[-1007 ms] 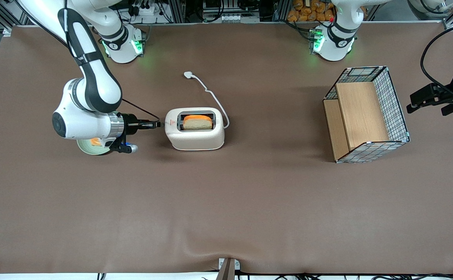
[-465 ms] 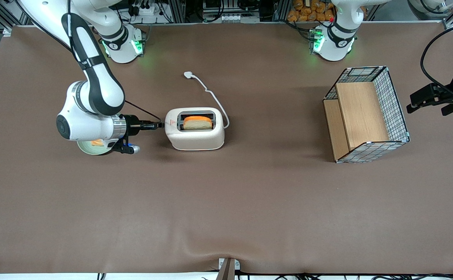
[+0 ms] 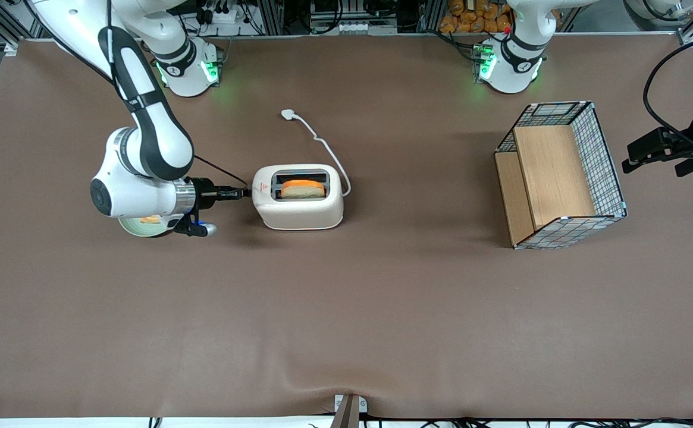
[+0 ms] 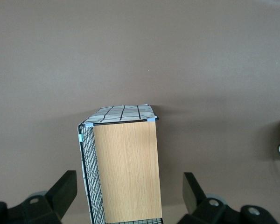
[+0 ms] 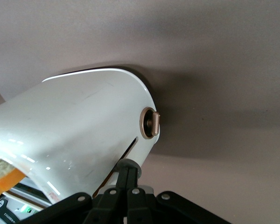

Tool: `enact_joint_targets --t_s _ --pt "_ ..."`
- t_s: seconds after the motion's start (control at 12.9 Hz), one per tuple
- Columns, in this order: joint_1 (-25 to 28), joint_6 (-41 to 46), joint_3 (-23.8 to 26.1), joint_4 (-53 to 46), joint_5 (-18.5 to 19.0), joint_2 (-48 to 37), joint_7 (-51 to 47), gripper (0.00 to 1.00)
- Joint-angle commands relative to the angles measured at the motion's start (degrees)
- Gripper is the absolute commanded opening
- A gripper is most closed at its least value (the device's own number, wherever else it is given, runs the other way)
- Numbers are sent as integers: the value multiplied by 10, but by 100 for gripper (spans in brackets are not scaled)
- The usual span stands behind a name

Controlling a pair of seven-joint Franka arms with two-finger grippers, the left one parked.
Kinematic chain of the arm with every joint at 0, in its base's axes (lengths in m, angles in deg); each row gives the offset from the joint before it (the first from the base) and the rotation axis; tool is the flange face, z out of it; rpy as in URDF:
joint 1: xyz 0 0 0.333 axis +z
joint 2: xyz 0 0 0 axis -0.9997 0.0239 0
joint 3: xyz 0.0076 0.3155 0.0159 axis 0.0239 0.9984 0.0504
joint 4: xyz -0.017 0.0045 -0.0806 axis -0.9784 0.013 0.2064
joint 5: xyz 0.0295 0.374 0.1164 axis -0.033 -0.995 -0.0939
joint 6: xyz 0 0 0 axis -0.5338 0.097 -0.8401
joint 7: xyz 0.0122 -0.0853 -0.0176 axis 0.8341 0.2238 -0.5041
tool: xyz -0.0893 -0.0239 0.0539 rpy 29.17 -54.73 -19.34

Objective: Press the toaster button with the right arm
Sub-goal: 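Push the toaster lever down with the right gripper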

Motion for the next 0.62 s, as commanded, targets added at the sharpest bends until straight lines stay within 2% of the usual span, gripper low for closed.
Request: enact_joint_targets --t_s 0.0,0.39,0.54 --pt "4 -18 1 7 -14 20 32 0" --pt "4 -32 1 7 -16 37 40 0" --pt "6 -36 1 7 -30 45 49 0"
